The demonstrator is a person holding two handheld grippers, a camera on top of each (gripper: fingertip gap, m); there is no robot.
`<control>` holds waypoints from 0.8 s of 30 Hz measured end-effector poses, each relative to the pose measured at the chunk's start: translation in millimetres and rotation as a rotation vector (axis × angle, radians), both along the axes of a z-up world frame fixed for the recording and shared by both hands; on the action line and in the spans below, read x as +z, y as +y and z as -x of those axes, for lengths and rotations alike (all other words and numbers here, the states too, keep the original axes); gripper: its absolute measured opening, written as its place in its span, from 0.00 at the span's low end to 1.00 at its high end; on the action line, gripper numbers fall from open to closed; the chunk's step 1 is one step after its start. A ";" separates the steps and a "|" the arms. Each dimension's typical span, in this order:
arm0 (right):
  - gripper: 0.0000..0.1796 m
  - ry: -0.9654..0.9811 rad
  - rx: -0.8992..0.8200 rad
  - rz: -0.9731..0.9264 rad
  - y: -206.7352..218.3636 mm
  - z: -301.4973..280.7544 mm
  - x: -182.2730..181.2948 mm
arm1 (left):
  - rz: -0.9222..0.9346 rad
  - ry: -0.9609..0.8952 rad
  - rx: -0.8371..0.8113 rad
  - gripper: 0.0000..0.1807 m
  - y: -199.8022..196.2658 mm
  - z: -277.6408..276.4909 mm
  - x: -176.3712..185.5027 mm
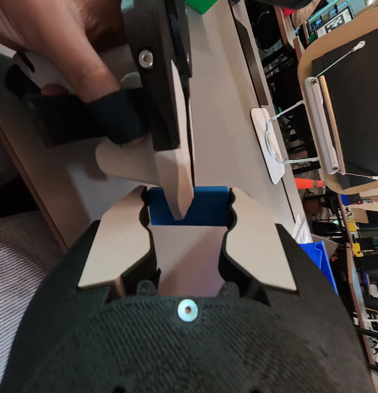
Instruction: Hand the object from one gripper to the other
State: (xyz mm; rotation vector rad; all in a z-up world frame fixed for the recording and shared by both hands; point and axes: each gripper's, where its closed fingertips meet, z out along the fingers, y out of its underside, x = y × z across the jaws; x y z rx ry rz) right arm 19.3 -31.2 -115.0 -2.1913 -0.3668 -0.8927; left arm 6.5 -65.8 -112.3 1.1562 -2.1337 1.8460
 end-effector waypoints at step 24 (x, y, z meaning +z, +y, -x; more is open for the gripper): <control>0.17 1.198 0.340 -0.701 -10.3 22.8 69.9 | 0.260 -0.205 -0.186 0.09 -2.7 24.7 49.3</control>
